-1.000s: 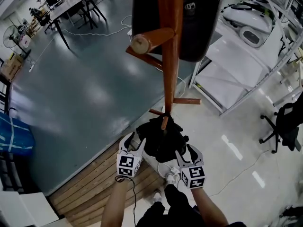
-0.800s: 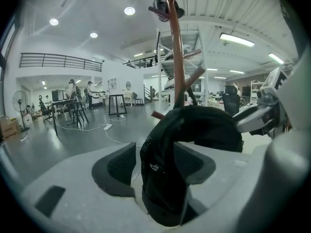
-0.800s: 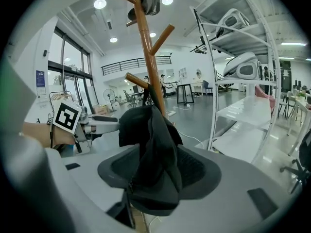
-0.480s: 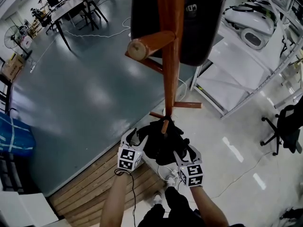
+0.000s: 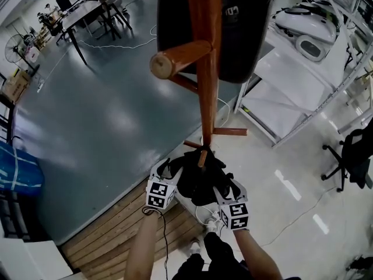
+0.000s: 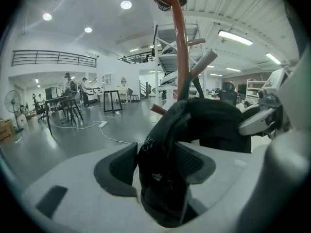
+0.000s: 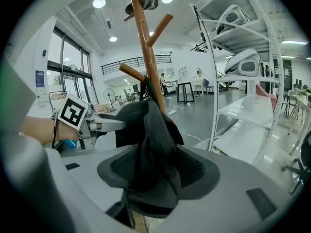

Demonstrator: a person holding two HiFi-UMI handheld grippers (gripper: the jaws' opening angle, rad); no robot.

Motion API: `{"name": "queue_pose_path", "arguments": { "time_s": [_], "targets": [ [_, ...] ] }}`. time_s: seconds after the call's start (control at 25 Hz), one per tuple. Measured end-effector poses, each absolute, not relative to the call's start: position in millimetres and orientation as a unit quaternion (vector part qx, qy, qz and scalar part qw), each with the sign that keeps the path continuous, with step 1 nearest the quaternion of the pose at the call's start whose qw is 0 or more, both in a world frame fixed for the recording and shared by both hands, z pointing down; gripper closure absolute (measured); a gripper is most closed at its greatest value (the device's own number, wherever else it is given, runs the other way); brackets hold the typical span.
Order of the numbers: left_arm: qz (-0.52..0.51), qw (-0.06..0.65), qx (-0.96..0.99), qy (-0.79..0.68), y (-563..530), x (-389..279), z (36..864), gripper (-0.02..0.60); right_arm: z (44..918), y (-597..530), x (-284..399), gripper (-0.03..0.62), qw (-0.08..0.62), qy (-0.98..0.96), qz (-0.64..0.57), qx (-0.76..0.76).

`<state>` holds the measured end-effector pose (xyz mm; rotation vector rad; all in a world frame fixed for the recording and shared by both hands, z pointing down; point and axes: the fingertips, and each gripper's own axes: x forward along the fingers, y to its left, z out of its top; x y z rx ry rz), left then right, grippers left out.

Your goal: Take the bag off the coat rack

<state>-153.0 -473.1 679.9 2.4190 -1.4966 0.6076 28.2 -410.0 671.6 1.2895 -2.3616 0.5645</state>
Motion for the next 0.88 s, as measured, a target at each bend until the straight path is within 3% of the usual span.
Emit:
{"name": "queue_pose_path", "arguments": {
  "time_s": [0.28,0.56,0.88],
  "targets": [
    [0.205,0.118,0.822,-0.518,-470,-152,682,0.397,672,-413,34,0.386,0.192,-0.839,0.2,0.469],
    [0.212,0.114,0.828,-0.506,-463,-149,682,0.445,671,-416,38,0.468,0.188,-0.834,0.199,0.479],
    [0.206,0.131,0.83,-0.501,-453,-145,680,0.482,668,-413,37,0.494,0.191,-0.836,0.2,0.474]
  ]
}}
